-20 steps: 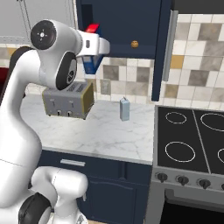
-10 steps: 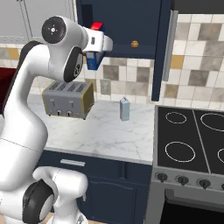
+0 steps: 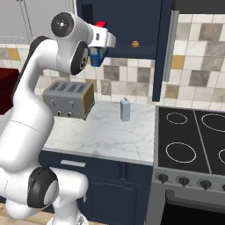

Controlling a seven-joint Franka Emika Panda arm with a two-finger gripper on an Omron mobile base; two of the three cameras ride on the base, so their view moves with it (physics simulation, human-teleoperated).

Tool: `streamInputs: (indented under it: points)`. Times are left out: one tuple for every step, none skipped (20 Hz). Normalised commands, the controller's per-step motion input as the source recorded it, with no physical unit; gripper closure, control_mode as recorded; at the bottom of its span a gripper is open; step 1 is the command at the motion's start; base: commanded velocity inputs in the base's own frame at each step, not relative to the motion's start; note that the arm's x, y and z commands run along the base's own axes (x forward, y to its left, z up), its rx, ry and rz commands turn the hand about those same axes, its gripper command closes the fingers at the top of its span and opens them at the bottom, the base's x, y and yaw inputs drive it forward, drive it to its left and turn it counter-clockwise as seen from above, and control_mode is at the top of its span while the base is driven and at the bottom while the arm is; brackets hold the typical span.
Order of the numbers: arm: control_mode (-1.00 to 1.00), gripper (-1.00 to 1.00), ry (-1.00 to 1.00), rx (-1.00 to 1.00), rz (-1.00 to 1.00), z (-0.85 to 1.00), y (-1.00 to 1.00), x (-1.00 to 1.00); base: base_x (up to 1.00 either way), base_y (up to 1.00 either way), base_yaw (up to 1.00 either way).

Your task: Pick the boxed food and boxed food from the counter and place them in the cabinets closest to them.

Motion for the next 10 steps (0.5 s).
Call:
streamInputs:
  points:
    - [-1.0, 1.0, 0.02, 0.01, 0.0, 0.06, 0.0, 0.39, 0.0, 0.0, 0.0]
    - [-1.0, 1.0, 0.01, 0.0, 0.0, 0.07, 0.0, 0.38, 0.0, 0.0, 0.0]
    - [-1.0, 1.0, 0.01, 0.0, 0.0, 0.07, 0.0, 0.37, 0.0, 0.0, 0.0]
    - [-1.0, 1.0, 0.01, 0.0, 0.0, 0.06, 0.0, 0.38, 0.0, 0.0, 0.0]
    - [-1.0, 1.0, 0.01, 0.0, 0.0, 0.05, 0.0, 0.38, 0.0, 0.0, 0.0]
    - [-1.0, 1.0, 0.01, 0.0, 0.0, 0.04, 0.0, 0.39, 0.0, 0.0, 0.0]
    - [-1.0, 1.0, 0.02, 0.0, 0.0, 0.03, 0.0, 0.38, 0.0, 0.0, 0.0]
    - [-1.0, 1.0, 0.01, 0.0, 0.0, 0.03, 0.0, 0.38, 0.0, 0.0, 0.0]
    - [-1.0, 1.0, 0.01, 0.0, 0.0, 0.02, 0.0, 0.38, 0.0, 0.0, 0.0]
    - [-1.0, 1.0, 0.01, 0.0, 0.0, 0.01, 0.0, 0.38, 0.0, 0.0, 0.0]
